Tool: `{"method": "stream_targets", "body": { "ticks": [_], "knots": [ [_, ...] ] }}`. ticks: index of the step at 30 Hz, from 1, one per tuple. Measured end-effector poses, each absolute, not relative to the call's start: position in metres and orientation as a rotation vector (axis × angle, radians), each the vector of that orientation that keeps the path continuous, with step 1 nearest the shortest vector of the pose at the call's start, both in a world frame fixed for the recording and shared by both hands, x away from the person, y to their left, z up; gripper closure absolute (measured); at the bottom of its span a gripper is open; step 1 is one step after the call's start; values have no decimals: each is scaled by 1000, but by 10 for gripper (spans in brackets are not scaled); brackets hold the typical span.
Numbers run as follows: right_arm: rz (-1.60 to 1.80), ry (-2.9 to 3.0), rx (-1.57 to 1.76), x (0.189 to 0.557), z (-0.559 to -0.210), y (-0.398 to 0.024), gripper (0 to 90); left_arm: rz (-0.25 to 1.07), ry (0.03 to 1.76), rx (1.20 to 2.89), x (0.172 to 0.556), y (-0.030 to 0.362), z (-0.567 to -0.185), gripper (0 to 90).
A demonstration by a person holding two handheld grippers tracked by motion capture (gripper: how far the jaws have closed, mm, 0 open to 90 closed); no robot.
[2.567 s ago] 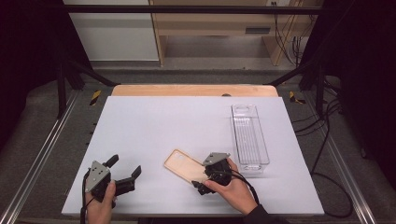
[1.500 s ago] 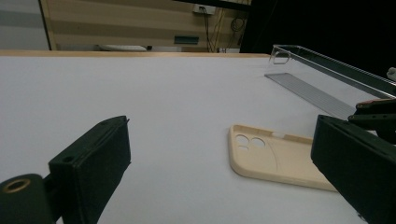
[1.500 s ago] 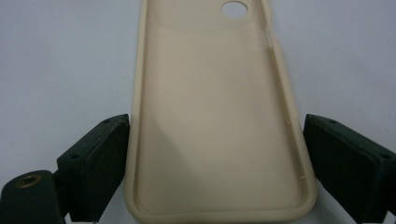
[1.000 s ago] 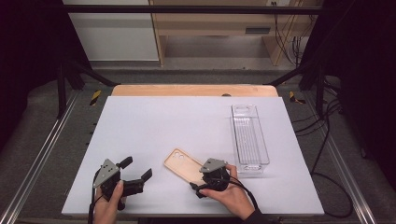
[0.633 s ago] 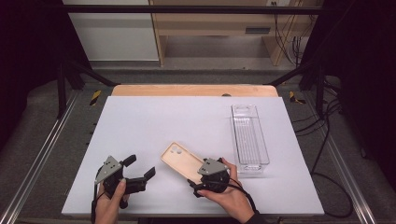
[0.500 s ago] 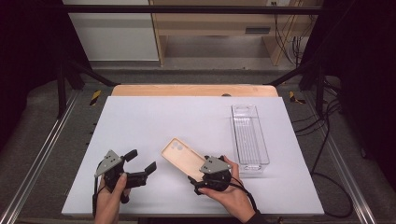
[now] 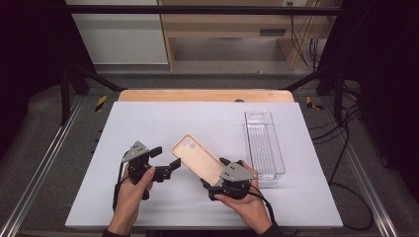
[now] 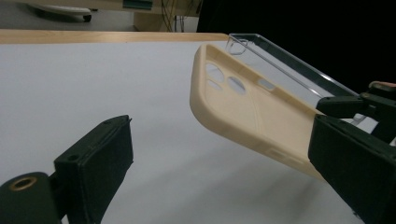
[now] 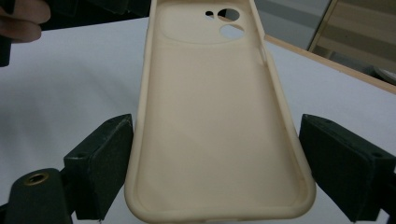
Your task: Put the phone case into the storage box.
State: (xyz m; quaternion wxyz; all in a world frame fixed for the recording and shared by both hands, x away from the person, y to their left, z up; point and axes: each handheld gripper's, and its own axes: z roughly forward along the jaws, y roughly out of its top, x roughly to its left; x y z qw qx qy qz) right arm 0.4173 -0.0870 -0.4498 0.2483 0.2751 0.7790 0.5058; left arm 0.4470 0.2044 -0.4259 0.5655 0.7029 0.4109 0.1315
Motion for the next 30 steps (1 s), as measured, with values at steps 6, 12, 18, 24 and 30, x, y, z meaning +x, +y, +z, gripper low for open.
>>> {"method": "stream_targets", "body": {
  "ticks": [6,12,18,24,30],
  "knots": [
    [1400,2093,736,415,-450,-85,124,276,979,1634,439,206,-427,122],
    [1428,2077,722,412,-450,-82,124,228,962,1616,437,199,-426,132],
    [1436,2091,706,411,-454,-77,124,178,970,1601,439,198,-427,178],
    [1440,2103,709,411,-456,-74,123,141,1002,1561,440,203,-428,298],
    [1437,2120,708,410,-459,-72,122,128,1056,1504,439,211,-428,448]
  ]
}}
